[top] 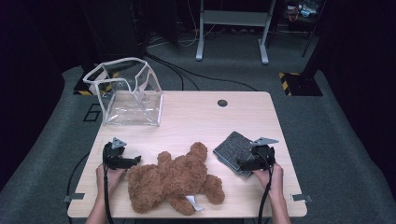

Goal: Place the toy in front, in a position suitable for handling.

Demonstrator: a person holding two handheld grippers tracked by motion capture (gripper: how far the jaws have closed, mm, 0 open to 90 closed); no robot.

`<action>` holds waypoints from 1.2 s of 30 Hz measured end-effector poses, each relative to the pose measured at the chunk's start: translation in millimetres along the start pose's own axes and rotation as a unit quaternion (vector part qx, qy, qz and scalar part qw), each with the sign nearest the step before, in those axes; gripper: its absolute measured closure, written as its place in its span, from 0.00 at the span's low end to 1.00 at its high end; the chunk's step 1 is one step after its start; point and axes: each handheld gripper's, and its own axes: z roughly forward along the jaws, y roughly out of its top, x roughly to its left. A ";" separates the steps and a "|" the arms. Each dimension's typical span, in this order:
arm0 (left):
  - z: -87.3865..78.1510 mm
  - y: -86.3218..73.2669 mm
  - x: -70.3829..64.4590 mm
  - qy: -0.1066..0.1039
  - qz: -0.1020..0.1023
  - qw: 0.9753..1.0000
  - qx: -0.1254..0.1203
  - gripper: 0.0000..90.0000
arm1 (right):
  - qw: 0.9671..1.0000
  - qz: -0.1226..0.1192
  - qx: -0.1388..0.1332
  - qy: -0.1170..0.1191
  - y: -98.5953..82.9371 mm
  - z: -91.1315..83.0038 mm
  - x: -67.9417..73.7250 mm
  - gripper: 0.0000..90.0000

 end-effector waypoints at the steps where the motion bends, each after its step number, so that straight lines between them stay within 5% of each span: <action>1: 0.0 0.0 0.0 0.000 0.000 1.000 0.000 0.04 | 1.000 0.001 0.006 -0.001 1.8 3.4 1.4 0.00; 6: -0.4 -0.2 -0.3 -0.001 -0.001 1.000 -0.001 0.05 | 0.999 -0.011 0.033 -0.004 6.3 24.9 2.9 0.06; 11: -0.7 -0.2 -0.2 -0.001 0.000 1.000 0.000 0.06 | 0.998 -0.016 0.064 -0.009 0.0 41.0 1.8 0.23; 18: -0.8 -0.3 -0.4 -0.001 -0.001 1.000 -0.001 0.06 | 0.998 -0.008 0.067 -0.002 -1.4 38.3 3.7 0.38; 28: -2.0 0.3 0.9 -0.002 0.003 1.000 0.004 0.07 | 0.999 0.011 0.032 -0.016 -7.2 34.7 3.4 0.76; 36: -2.1 0.3 1.0 -0.002 0.003 1.000 0.004 0.07 | 1.000 0.009 0.006 -0.027 -10.8 31.1 4.6 0.85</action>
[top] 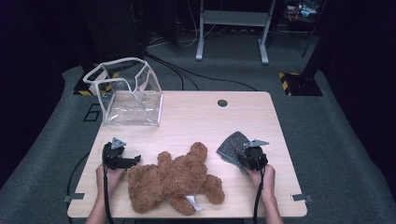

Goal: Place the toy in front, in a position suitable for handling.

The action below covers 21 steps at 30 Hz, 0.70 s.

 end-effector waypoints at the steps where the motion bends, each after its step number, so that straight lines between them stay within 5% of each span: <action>1: 0.0 0.0 0.0 0.000 0.000 1.000 0.000 0.08 | 1.000 0.001 -0.001 -0.001 0.4 -0.9 0.1 0.85; 10: 0.3 -0.4 -0.1 0.002 -0.002 1.000 -0.004 0.08 | 0.998 0.007 -0.060 -0.027 12.6 -40.4 -2.9 0.85; 21: 0.4 -0.4 -0.1 0.003 -0.002 1.000 -0.005 0.08 | 0.993 0.029 -0.057 -0.097 12.0 -75.2 -22.7 0.85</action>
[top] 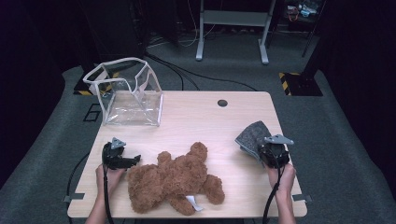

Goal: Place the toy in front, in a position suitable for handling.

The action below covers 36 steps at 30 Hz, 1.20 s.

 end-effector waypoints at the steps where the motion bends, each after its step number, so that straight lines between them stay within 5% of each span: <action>1: 0.1 0.0 0.0 0.000 0.000 1.000 0.000 0.08 | 1.000 0.012 0.008 -0.020 -4.6 -1.5 -6.4 0.85; 12: 0.0 0.0 0.0 0.000 0.000 1.000 0.000 0.09 | 0.995 0.065 0.043 -0.058 -27.2 10.5 -28.9 0.84; 19: 0.0 0.0 0.0 0.000 0.000 1.000 0.000 0.08 | 0.993 0.070 0.070 -0.070 -35.5 19.7 -29.2 0.80; 23: 0.0 0.0 0.1 0.000 0.000 1.000 0.000 0.09 | 0.990 0.079 0.086 -0.073 -42.4 26.7 -30.3 0.65; 26: 0.0 0.0 0.0 0.000 0.000 1.000 0.000 0.09 | 0.989 0.094 0.084 -0.074 -44.3 26.5 -30.8 0.42; 29: 0.0 0.0 0.1 0.000 0.000 1.000 0.000 0.09 | 0.991 0.092 0.073 -0.065 -43.0 21.0 -31.9 0.29; 36: 0.0 0.1 0.3 -0.001 -0.001 1.000 0.000 0.09 | 0.995 0.084 0.043 -0.023 -38.1 7.7 -25.7 0.16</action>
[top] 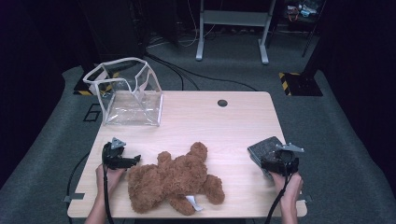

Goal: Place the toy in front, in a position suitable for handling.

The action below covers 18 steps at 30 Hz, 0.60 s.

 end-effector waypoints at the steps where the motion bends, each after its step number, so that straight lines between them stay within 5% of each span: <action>1: 0.0 0.0 0.2 -0.001 -0.001 1.000 -0.001 0.09 | 1.000 -0.004 -0.002 0.006 -0.2 -1.6 0.7 0.16; 12: -0.7 -0.1 -0.9 0.009 -0.013 1.000 0.001 0.09 | 0.998 -0.009 -0.009 0.054 0.0 -1.3 14.7 0.13; 15: -3.0 -0.3 2.3 0.021 -0.032 0.999 0.005 0.09 | 0.998 -0.013 -0.013 0.065 0.5 -1.1 21.4 0.12; 18: -12.1 -3.3 7.8 0.003 -0.062 0.998 -0.001 0.08 | 0.997 -0.017 -0.018 0.076 2.1 -3.9 26.9 0.12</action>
